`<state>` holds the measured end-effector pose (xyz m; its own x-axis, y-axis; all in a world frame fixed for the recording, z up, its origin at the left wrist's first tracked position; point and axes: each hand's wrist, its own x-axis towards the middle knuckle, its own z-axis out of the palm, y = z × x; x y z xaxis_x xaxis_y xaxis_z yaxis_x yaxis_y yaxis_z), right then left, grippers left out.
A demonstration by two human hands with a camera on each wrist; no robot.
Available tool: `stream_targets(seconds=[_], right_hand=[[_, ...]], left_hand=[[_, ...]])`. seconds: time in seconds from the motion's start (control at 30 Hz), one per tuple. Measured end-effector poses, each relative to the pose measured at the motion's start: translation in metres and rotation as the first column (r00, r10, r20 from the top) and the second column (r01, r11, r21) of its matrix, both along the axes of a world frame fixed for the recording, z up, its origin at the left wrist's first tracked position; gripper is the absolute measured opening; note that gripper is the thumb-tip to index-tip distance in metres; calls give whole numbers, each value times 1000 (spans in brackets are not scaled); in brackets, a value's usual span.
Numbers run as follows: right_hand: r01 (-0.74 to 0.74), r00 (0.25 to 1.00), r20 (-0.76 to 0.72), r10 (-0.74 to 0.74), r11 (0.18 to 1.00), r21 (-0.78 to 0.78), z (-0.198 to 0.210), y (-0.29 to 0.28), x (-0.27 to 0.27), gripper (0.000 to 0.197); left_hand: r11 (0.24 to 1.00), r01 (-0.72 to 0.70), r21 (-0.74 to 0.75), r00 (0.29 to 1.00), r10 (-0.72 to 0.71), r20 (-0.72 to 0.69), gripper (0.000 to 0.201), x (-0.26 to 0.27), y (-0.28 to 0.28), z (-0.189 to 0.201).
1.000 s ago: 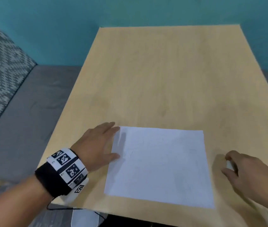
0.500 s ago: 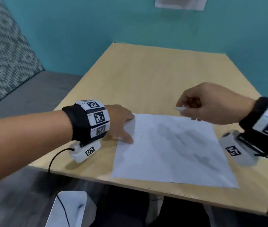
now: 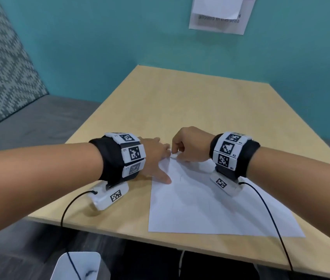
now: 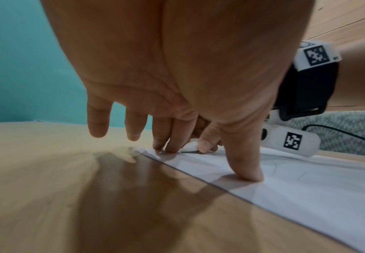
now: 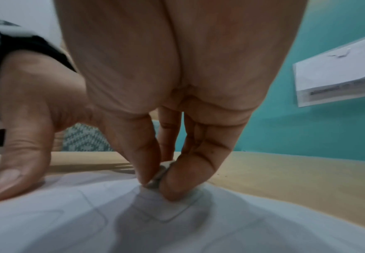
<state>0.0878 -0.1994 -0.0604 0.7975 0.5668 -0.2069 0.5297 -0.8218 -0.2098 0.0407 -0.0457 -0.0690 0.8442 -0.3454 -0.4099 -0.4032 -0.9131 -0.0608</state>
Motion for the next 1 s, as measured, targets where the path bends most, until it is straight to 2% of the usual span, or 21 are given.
stream_targets(seconds=[0.2,0.33,0.5,0.63,0.77,0.93,1.0], right_hand=[[-156,987,-28,157,987,43,-6,0,-7,3],[-108,994,9,108,993,36,-1,-1,5,6],[-168,985,-32,168,986,0,0,5,-13,2],[-23,1000,17,23,999,33,4,-5,3,2],[-157,987,-32,159,987,45,-4,1,-16,6],[-93,995,47,92,995,20,3,-5,8,4],[-152,988,14,151,988,35,-2,0,-4,5]], left_hand=[[999,33,-38,999,-33,-3,82,0,8,-9],[999,31,-25,1000,-31,3,94,2,12,-15],[997,-16,-70,1000,15,-22,86,-2,12,-13],[1000,0,12,999,1,-32,94,0,11,-12],[999,-1,-42,999,-1,-45,86,-1,11,-10],[1000,10,26,999,-9,-35,95,2,11,-13],[1000,2,-20,999,-3,-37,89,1,13,-13]])
